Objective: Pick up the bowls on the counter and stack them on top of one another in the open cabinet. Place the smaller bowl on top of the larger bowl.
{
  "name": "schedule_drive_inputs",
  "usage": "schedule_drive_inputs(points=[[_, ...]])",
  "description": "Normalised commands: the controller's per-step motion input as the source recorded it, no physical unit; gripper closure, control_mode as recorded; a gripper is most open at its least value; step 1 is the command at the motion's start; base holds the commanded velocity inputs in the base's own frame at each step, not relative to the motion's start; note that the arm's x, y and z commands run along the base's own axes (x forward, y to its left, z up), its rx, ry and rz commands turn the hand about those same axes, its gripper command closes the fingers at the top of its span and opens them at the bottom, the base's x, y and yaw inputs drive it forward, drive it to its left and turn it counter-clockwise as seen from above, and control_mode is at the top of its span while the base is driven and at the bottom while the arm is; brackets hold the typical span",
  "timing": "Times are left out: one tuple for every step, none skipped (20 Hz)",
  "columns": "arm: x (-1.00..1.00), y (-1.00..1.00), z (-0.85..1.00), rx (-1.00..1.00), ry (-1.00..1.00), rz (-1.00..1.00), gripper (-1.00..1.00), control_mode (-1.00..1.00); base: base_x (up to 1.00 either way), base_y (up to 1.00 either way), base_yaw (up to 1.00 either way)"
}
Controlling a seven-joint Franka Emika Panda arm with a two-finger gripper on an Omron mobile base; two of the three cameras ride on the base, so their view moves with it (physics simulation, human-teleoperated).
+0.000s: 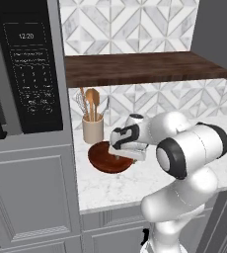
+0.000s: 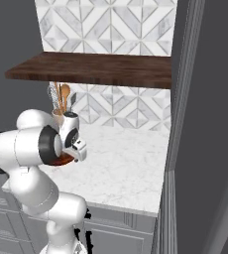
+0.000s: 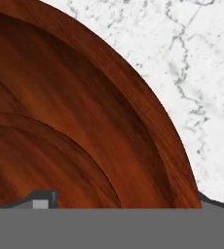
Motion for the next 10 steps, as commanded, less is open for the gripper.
schedule_drive_inputs(points=[[0.00, 0.00, -0.03, 0.00, 0.00, 0.00, 1.00, -1.00, 0.00, 0.00, 0.00], [0.00, 0.00, 0.00, 0.00, 0.00, 0.00, 1.00, -1.00, 0.00, 0.00, 0.00], [0.00, 0.00, 0.00, 0.00, 0.00, 0.00, 1.00, -1.00, 0.00, 0.00, 0.00], [0.00, 0.00, 0.00, 0.00, 0.00, 0.00, 1.00, -1.00, 0.00, 0.00, 0.00], [-0.01, 0.00, 0.00, 0.00, 0.00, 0.00, 1.00, -1.00, 0.00, 0.00, 0.00], [-0.12, 0.00, 0.04, 0.00, -0.05, 0.00, 1.00, -1.00, 0.00, 0.00, 0.00], [-0.24, 0.00, 0.19, 0.00, -0.07, 0.00, 1.00, -1.00, 0.00, 0.00, 0.00], [-0.36, 0.00, 0.25, 0.00, -0.09, 0.00, 1.00, -1.00, 0.00, 0.00, 0.00], [-0.48, -0.01, 0.36, 0.00, -0.11, -0.01, 1.00, -1.00, 0.00, 0.00, 0.00], [-0.57, -0.09, 0.50, 0.02, -0.12, -0.05, 1.00, -1.00, 0.00, 0.00, 0.00]])
